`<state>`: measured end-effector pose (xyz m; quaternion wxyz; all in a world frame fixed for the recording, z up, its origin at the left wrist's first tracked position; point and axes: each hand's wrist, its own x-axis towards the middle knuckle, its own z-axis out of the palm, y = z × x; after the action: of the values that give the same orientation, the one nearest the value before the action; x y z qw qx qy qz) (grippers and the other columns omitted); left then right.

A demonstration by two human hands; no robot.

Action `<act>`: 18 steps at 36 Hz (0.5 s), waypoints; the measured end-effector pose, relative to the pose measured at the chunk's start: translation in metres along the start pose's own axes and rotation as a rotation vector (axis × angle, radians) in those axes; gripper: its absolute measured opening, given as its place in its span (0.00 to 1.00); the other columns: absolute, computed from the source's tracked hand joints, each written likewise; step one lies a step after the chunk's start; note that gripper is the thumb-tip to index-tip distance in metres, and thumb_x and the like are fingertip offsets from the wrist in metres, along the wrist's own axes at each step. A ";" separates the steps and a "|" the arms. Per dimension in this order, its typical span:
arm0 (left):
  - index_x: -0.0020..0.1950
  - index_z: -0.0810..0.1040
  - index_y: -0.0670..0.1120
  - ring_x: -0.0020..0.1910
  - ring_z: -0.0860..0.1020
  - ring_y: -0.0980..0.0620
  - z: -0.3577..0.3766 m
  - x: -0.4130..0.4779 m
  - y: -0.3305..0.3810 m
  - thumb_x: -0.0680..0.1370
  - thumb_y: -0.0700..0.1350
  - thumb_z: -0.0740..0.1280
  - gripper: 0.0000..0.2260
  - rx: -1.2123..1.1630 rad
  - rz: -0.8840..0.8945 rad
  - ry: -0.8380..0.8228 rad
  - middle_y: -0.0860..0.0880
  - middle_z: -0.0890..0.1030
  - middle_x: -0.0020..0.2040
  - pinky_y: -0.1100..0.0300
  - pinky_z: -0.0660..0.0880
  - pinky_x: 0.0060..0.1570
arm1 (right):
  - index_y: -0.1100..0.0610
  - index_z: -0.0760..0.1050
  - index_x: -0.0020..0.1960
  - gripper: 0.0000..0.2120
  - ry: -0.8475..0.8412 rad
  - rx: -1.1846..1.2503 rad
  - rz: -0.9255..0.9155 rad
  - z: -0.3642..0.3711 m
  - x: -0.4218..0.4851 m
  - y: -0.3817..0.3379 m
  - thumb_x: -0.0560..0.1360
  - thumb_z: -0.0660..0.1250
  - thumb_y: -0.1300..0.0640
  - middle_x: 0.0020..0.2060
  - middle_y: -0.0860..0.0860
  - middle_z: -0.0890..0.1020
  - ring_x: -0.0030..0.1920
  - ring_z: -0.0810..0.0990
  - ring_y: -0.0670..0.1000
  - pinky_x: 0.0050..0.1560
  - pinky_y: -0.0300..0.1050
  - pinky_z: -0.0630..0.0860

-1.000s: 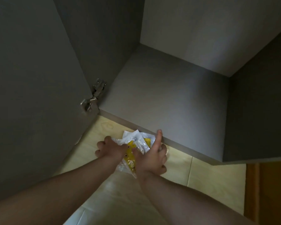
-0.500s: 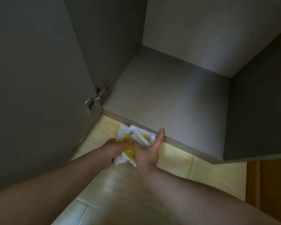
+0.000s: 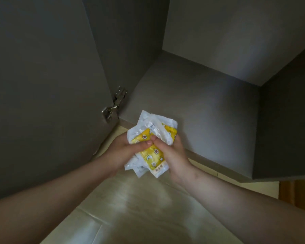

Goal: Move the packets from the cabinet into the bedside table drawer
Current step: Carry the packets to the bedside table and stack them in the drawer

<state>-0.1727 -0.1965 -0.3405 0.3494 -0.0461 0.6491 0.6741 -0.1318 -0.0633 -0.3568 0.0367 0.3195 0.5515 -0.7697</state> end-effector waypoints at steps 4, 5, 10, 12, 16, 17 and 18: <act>0.43 0.81 0.53 0.43 0.83 0.53 0.011 0.001 0.008 0.74 0.51 0.69 0.03 0.249 0.144 0.222 0.54 0.84 0.38 0.58 0.78 0.47 | 0.56 0.72 0.58 0.17 -0.038 0.051 -0.024 -0.001 0.008 -0.011 0.72 0.71 0.62 0.49 0.55 0.83 0.46 0.84 0.54 0.47 0.51 0.82; 0.40 0.80 0.54 0.43 0.82 0.53 0.013 0.003 0.011 0.76 0.53 0.67 0.07 0.310 0.164 0.296 0.55 0.84 0.37 0.57 0.78 0.47 | 0.55 0.73 0.57 0.15 -0.051 0.076 -0.014 0.001 0.010 -0.013 0.72 0.71 0.62 0.47 0.54 0.83 0.44 0.84 0.53 0.44 0.49 0.82; 0.44 0.80 0.49 0.52 0.80 0.46 0.010 0.006 0.041 0.78 0.56 0.62 0.13 0.422 0.130 0.430 0.48 0.83 0.47 0.52 0.75 0.56 | 0.58 0.75 0.60 0.16 -0.039 0.076 -0.015 0.021 0.012 -0.030 0.73 0.70 0.60 0.43 0.54 0.83 0.40 0.83 0.51 0.44 0.48 0.81; 0.40 0.78 0.52 0.49 0.81 0.49 0.008 -0.007 0.052 0.78 0.56 0.63 0.12 0.338 0.087 0.436 0.53 0.82 0.42 0.53 0.76 0.55 | 0.57 0.75 0.60 0.15 -0.053 0.079 0.025 0.027 -0.002 -0.040 0.74 0.69 0.59 0.46 0.55 0.83 0.42 0.84 0.54 0.45 0.50 0.81; 0.37 0.77 0.53 0.47 0.81 0.50 0.009 -0.049 0.078 0.78 0.56 0.63 0.12 0.331 -0.012 0.442 0.55 0.81 0.39 0.56 0.77 0.52 | 0.54 0.77 0.51 0.07 -0.093 0.135 0.121 0.038 -0.042 -0.067 0.75 0.67 0.61 0.42 0.54 0.83 0.38 0.84 0.52 0.38 0.46 0.82; 0.37 0.77 0.53 0.46 0.81 0.49 0.011 -0.061 0.087 0.78 0.56 0.63 0.12 0.324 -0.034 0.440 0.53 0.82 0.40 0.56 0.77 0.51 | 0.53 0.77 0.51 0.06 -0.093 0.154 0.139 0.040 -0.055 -0.076 0.75 0.67 0.62 0.42 0.54 0.83 0.37 0.84 0.51 0.38 0.46 0.82; 0.37 0.77 0.52 0.46 0.82 0.49 0.013 -0.072 0.097 0.77 0.56 0.64 0.12 0.324 -0.058 0.441 0.51 0.82 0.41 0.55 0.77 0.51 | 0.54 0.77 0.51 0.07 -0.088 0.169 0.156 0.042 -0.068 -0.084 0.75 0.67 0.62 0.43 0.55 0.83 0.38 0.84 0.52 0.38 0.47 0.82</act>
<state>-0.1650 -0.2058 -0.2200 0.2213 -0.1539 0.8073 0.5250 -0.1315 -0.0871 -0.2435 0.0935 0.3292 0.4559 -0.8216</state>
